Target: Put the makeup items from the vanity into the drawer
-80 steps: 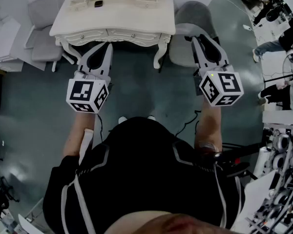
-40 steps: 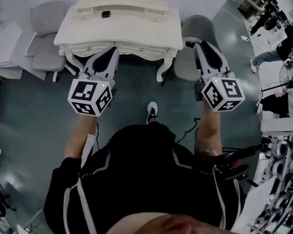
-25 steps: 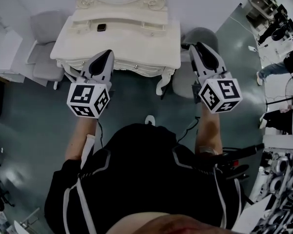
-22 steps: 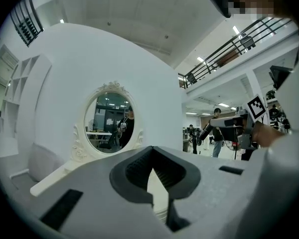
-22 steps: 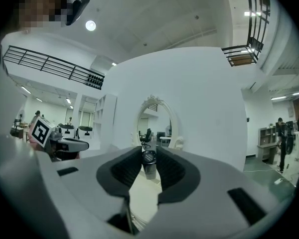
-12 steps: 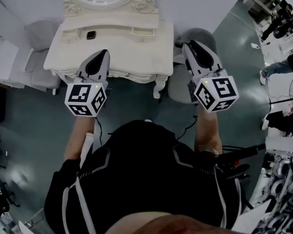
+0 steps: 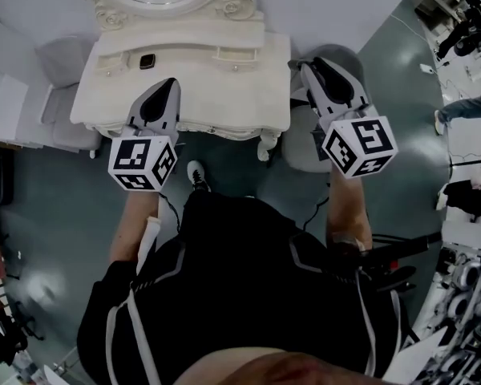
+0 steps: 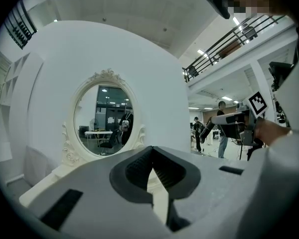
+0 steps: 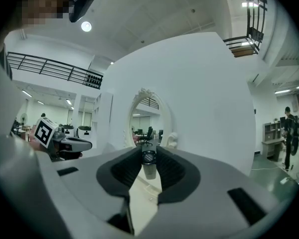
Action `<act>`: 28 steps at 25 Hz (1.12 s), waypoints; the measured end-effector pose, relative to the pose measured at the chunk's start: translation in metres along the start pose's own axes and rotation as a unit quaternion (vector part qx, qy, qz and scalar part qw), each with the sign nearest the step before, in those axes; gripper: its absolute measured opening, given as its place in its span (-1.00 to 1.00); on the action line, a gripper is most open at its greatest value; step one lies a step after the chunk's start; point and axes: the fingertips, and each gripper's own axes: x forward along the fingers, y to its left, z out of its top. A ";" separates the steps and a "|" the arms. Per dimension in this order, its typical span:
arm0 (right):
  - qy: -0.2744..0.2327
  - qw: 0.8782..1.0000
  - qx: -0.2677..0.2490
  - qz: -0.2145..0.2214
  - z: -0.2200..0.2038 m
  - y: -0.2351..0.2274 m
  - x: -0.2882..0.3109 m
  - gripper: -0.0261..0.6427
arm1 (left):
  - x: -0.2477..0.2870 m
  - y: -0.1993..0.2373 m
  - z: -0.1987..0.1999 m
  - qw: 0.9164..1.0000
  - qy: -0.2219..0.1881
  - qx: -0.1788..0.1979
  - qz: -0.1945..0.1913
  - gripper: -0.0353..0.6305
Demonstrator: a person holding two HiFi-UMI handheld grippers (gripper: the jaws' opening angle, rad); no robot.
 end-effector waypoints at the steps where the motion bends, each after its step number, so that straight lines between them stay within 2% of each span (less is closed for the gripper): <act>1: 0.001 1.000 0.000 -0.004 -0.001 -0.001 0.008 -0.64 | 0.007 0.007 0.000 1.000 -0.003 -0.001 -0.003 -0.88; 14: 0.019 0.998 0.008 -0.058 -0.004 0.002 0.114 -0.64 | 0.077 0.108 0.006 0.998 -0.013 -0.003 -0.058 -0.88; 28: 0.040 0.993 0.006 -0.109 -0.014 -0.001 0.190 -0.64 | 0.140 0.174 -0.002 0.993 -0.005 -0.003 -0.117 -0.88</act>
